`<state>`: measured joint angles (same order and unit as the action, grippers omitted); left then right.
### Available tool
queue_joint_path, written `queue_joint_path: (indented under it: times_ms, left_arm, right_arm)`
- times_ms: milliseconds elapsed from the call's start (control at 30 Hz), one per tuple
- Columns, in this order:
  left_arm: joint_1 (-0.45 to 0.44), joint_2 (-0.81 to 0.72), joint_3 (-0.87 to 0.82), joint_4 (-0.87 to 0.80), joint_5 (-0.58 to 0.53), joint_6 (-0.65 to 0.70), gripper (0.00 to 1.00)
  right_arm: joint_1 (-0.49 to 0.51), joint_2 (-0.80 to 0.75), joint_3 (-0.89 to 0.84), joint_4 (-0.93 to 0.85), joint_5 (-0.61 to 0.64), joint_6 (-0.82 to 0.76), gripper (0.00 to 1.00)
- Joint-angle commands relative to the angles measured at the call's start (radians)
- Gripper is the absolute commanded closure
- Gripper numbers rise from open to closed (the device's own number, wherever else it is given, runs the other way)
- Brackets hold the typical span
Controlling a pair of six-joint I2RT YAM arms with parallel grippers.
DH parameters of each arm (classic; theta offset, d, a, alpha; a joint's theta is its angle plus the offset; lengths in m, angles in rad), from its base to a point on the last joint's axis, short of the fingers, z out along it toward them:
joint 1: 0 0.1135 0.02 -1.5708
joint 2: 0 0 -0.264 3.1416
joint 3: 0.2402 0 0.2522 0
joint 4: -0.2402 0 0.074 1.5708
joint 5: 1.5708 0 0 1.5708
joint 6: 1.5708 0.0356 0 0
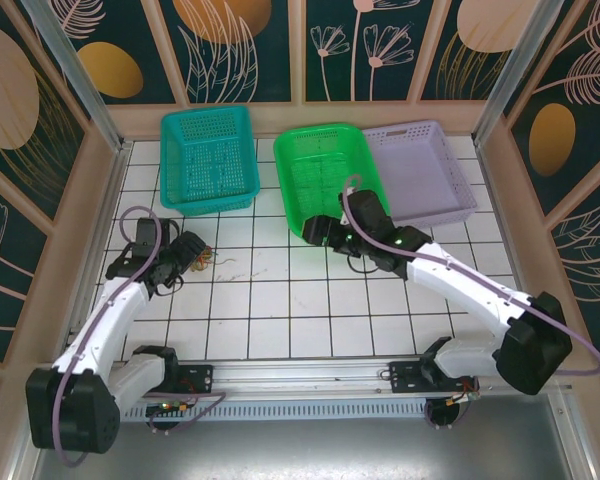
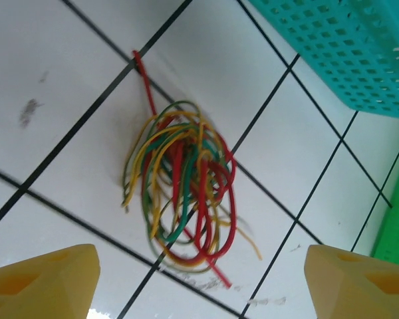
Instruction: Untangle the cables
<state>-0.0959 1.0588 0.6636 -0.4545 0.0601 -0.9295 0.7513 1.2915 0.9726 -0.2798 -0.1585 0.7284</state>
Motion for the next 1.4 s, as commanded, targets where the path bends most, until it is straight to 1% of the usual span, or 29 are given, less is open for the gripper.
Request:
queue_joint_path:
  times_ms: [0,33,67,167,267,333,400,500,600,667,767,833,900,1000,1100,1267,1367]
  left_arm:
    - [-0.002,0.068,-0.011,0.143,0.063,0.005,0.33]
    - [-0.002,0.101,-0.02,0.145,0.082,0.009,0.4]
    - [-0.003,0.131,-0.027,0.141,0.091,0.013,0.43]
    - [-0.005,0.158,-0.058,0.158,0.085,0.032,0.46]
    - [-0.007,0.183,-0.061,0.16,0.081,0.075,0.52]
    - [-0.007,0.217,-0.061,0.166,0.088,0.105,0.58]
    - [-0.007,0.241,-0.071,0.195,0.093,0.134,0.7]
    - [-0.008,0.253,-0.085,0.217,0.106,0.185,1.0]
    - [-0.024,0.175,-0.112,0.237,0.155,0.202,1.0]
    - [-0.041,0.112,-0.122,0.24,0.249,0.202,1.0]
    - [-0.114,0.026,-0.14,0.262,0.399,0.153,1.0]
    - [-0.18,-0.016,-0.149,0.278,0.456,0.122,1.0]
    - [-0.254,-0.039,-0.142,0.276,0.481,0.111,1.0]
    - [-0.326,-0.05,-0.145,0.337,0.527,0.075,1.0]
    - [-0.375,-0.022,-0.141,0.394,0.529,0.053,1.0]
    - [-0.45,0.05,-0.094,0.446,0.507,0.044,1.0]
    - [-0.48,0.1,-0.059,0.465,0.5,0.046,1.0]
  right_arm:
    - [0.005,0.019,-0.006,0.055,-0.078,0.035,0.21]
    - [0.005,0.029,-0.005,0.05,-0.078,0.041,0.21]
    - [0.005,0.037,-0.006,0.052,-0.084,0.048,0.21]
    - [0.005,0.053,-0.01,0.075,-0.106,0.063,0.23]
    - [0.004,0.061,-0.024,0.092,-0.109,0.091,0.23]
    - [0.002,0.072,-0.038,0.104,-0.116,0.108,0.23]
    - [0.0,0.085,-0.045,0.112,-0.128,0.121,0.23]
    - [-0.002,0.088,-0.052,0.121,-0.128,0.141,0.24]
    - [-0.021,0.072,-0.071,0.117,-0.112,0.18,0.24]
    - [-0.045,0.052,-0.094,0.123,-0.109,0.208,0.24]
    - [-0.068,0.02,-0.131,0.159,-0.122,0.244,0.24]
    - [-0.073,0.008,-0.145,0.182,-0.129,0.262,0.24]
    - [-0.072,0.013,-0.149,0.195,-0.138,0.274,0.24]
    - [-0.068,0.035,-0.173,0.253,-0.181,0.31,0.24]
    - [-0.042,0.071,-0.183,0.335,-0.219,0.338,0.24]
    - [0.012,0.138,-0.179,0.431,-0.264,0.399,0.26]
    - [0.033,0.166,-0.187,0.494,-0.288,0.447,0.27]
